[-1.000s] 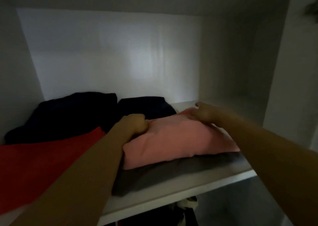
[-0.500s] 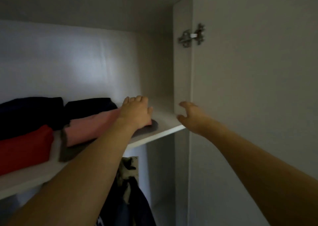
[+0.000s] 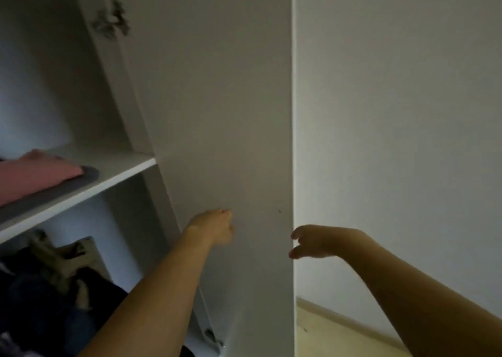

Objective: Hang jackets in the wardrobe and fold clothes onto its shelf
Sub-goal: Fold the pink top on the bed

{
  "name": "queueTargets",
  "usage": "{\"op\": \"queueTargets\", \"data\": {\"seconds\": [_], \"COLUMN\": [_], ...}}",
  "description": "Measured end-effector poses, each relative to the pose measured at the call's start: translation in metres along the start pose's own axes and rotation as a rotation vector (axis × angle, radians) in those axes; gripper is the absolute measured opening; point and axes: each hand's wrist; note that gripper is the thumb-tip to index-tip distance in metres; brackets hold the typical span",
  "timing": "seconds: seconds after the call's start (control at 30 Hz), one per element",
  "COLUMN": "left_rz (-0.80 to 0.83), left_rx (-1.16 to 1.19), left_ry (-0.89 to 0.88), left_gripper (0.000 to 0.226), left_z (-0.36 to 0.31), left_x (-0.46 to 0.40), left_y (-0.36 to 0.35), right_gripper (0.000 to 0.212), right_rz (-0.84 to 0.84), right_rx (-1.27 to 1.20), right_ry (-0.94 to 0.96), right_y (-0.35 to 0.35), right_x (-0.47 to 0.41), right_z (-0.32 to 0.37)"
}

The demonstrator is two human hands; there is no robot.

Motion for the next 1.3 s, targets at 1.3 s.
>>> {"op": "queueTargets", "data": {"seconds": [1.3], "left_rz": [0.33], "left_rx": [0.138], "left_ry": [-0.578], "left_gripper": [0.045], "left_z": [-1.012], "left_x": [0.283], "left_y": [-0.276], "right_gripper": [0.056], "right_rz": [-0.212], "right_rx": [-0.374], "right_ry": [-0.806], "right_y": [-0.22], "right_x": [0.719], "right_z": [-0.855]}}
Point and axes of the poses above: each hand's wrist, its own x-axis away from the middle knuckle, its own y-axis out of the back of the hand, z = x × y, and after that the axes turned 7 degrees about x, right-handed
